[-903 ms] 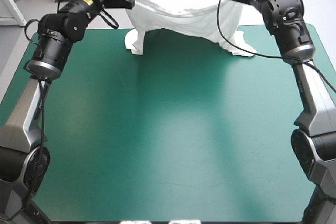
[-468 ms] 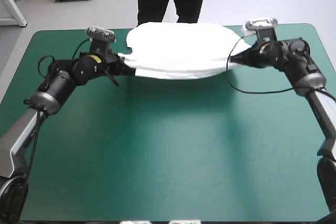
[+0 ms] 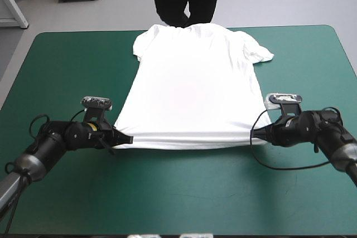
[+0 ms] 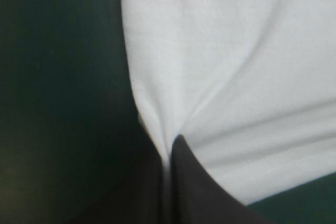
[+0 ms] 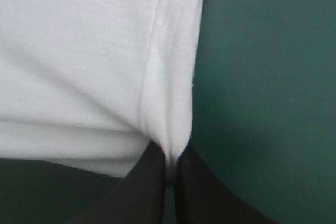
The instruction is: Fold the cloth
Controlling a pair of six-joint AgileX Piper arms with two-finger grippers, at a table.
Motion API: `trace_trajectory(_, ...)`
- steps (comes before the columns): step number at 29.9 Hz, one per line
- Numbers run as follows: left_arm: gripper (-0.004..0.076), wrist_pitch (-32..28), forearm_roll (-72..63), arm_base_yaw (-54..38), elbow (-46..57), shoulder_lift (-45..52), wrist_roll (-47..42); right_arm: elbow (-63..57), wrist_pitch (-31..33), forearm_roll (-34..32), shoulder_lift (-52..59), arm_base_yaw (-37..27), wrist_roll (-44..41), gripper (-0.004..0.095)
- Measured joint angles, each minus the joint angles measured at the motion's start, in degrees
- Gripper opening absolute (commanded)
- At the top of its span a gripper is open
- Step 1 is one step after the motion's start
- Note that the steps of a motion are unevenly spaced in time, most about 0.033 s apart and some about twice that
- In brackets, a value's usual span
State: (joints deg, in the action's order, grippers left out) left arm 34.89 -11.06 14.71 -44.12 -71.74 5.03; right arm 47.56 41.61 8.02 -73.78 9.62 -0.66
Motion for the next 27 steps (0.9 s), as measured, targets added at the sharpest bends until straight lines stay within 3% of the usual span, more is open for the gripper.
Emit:
trace_trajectory(10, -0.0009, 11.58, -0.29, 0.00, 9.93, 12.91, -2.47, -8.73, 6.88, 3.44, 11.78, 0.00, -1.52, -0.0017)
trace_trajectory(21, 0.0008, 22.21, -0.88, 0.00, 12.80, 20.85, -3.13, -10.02, 17.83, 5.69, 18.69, 0.00, -2.17, 0.0008)
trace_trajectory(24, 0.0141, 22.99, -0.88, 0.00, 12.80, 20.69, -3.13, -10.02, 20.22, 7.98, 18.63, 0.00, -2.03, 0.0171)
trace_trajectory(27, 0.0398, 23.05, -0.50, 0.00, 12.80, 20.69, -3.13, -10.02, 21.26, 9.86, 18.53, 0.00, -1.91, 0.0446)
